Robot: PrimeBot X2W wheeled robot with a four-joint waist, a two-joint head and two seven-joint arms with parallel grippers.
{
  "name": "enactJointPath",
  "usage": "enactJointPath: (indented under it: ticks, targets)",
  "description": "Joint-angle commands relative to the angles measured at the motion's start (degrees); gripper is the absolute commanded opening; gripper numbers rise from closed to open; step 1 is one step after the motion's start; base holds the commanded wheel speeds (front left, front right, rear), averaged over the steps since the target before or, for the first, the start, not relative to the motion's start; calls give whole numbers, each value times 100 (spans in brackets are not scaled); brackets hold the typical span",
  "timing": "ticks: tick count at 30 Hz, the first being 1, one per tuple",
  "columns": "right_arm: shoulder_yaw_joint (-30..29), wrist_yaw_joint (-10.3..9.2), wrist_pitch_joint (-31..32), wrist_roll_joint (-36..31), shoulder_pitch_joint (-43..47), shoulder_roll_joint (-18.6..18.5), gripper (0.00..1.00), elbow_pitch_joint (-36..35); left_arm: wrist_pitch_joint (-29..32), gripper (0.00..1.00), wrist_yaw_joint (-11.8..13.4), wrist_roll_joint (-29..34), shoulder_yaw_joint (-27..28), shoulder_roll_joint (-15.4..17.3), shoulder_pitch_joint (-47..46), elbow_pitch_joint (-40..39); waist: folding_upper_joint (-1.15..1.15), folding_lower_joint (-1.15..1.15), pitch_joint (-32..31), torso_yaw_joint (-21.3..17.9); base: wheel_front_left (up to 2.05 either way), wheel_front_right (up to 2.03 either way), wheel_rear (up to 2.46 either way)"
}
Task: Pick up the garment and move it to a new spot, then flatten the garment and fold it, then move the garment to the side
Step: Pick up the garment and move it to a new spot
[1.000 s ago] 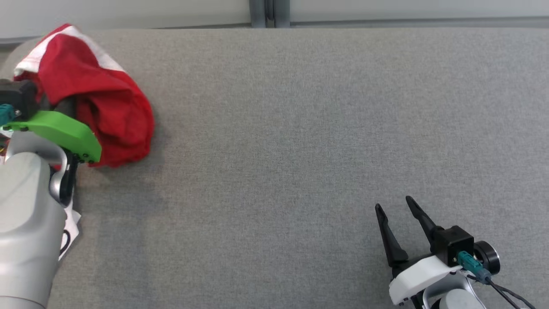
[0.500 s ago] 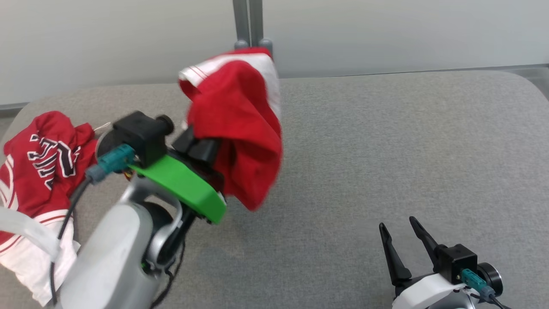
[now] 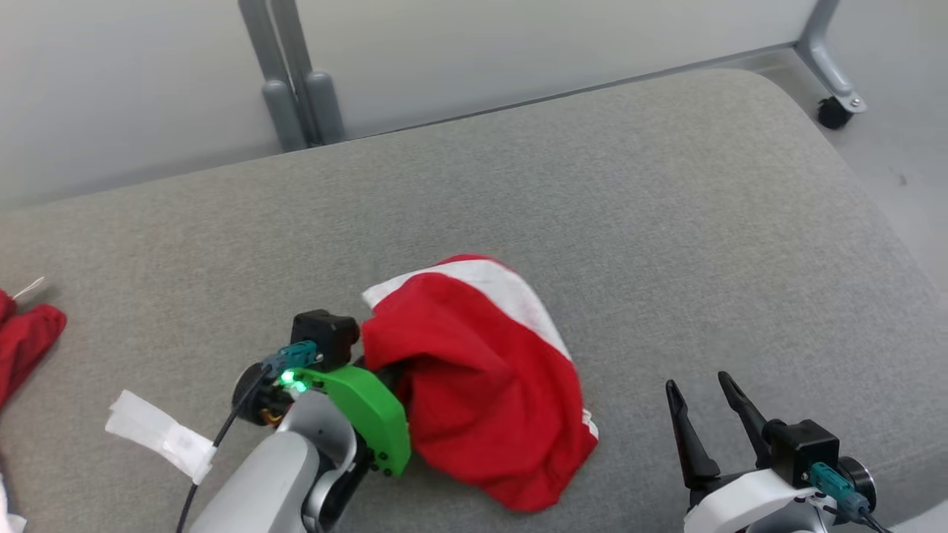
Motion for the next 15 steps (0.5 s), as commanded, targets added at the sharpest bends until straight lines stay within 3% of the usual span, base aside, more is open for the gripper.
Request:
enactJointPath:
  ticks: [1,5,6,7,8,15]
  targets:
    - [-8,0,-18,37,64,4,100,-26,-129,0,-24,89,15,47,-180,330,0,0,184,-307,0,0,0]
    - [-4,0,-18,41,83,3,100,-25,-711,0,79,304,31,-82,-484,1661,0,0,203,-322,0,0,0]
    - [-2,0,-19,25,85,3,100,-12,-887,51,77,296,64,-166,-521,1935,0,0,188,-309,0,0,0]
    - [-9,-1,-19,14,80,3,100,-7,-1063,91,67,357,47,-210,-580,2094,0,0,171,-288,0,0,0]
    - [-20,0,-19,-2,71,2,100,-11,-1243,100,52,385,44,-263,-638,2269,0,0,147,-259,0,0,0]
    - [-169,-1,-18,-201,180,1,100,-91,-1899,100,360,589,151,-438,-522,2520,0,0,-157,94,0,0,0]
